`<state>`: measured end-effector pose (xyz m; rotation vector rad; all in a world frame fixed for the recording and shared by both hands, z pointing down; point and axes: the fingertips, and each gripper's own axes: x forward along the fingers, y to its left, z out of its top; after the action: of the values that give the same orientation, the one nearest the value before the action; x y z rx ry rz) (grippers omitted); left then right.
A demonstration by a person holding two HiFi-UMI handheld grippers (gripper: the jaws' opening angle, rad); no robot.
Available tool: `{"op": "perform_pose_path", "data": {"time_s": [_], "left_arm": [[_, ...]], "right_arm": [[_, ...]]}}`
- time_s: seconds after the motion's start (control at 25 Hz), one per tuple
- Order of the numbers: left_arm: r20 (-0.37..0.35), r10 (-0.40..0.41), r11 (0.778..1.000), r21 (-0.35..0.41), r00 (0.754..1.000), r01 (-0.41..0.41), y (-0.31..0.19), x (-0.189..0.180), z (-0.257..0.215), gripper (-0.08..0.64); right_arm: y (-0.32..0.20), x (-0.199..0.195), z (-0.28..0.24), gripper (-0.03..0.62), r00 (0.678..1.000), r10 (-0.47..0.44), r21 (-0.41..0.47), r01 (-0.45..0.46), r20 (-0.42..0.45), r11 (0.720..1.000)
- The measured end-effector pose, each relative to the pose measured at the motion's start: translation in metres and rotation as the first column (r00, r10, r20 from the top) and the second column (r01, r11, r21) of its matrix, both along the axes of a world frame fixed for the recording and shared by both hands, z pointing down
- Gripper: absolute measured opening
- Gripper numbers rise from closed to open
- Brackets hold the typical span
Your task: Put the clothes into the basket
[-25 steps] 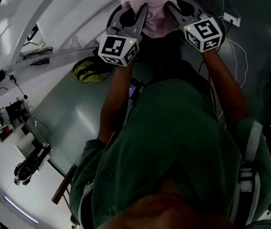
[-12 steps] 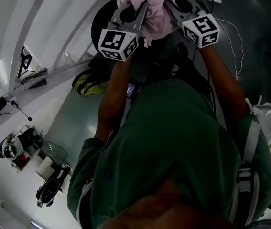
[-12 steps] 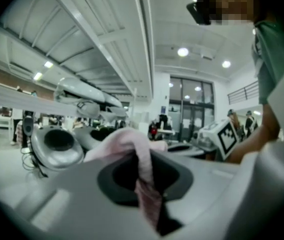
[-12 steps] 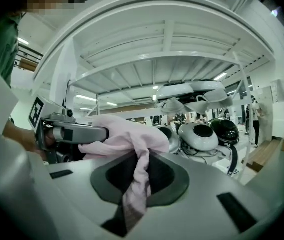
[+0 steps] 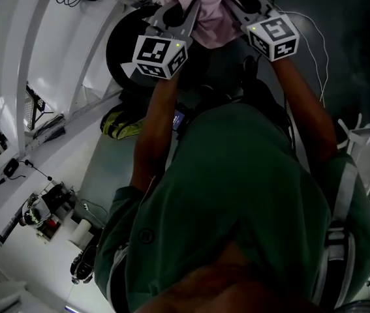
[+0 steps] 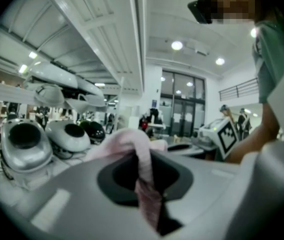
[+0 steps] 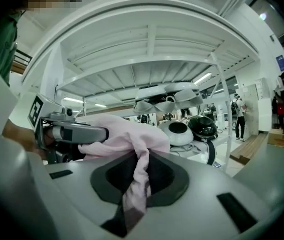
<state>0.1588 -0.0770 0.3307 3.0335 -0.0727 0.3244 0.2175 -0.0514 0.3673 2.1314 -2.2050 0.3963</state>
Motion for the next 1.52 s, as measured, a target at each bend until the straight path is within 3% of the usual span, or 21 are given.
{"op": "perform_pose_path", "data": {"time_s": [0.44, 0.72, 1.08, 1.52], "left_arm": [[0.077, 0.049, 0.997, -0.066, 0.996, -0.043, 0.031, 0.124, 0.055, 0.035], [0.14, 0.096, 0.992, -0.1, 0.985, -0.083, 0.049, 0.179, 0.099, 0.035], [0.224, 0.124, 0.984, -0.154, 0.967, -0.091, 0.055, 0.22, 0.159, 0.035], [0.324, 0.139, 0.975, -0.21, 0.936, -0.072, 0.057, 0.238, 0.23, 0.035]], "right_arm": [[0.037, 0.12, 0.055, 0.046, 0.997, 0.065, -0.084, -0.061, 0.038, 0.995], [0.058, 0.173, 0.098, 0.046, 0.991, 0.112, -0.14, -0.102, 0.071, 0.985], [0.071, 0.21, 0.151, 0.038, 0.986, 0.142, -0.214, -0.119, 0.091, 0.969], [0.074, 0.227, 0.216, 0.037, 0.971, 0.193, -0.314, -0.142, 0.14, 0.939]]}}
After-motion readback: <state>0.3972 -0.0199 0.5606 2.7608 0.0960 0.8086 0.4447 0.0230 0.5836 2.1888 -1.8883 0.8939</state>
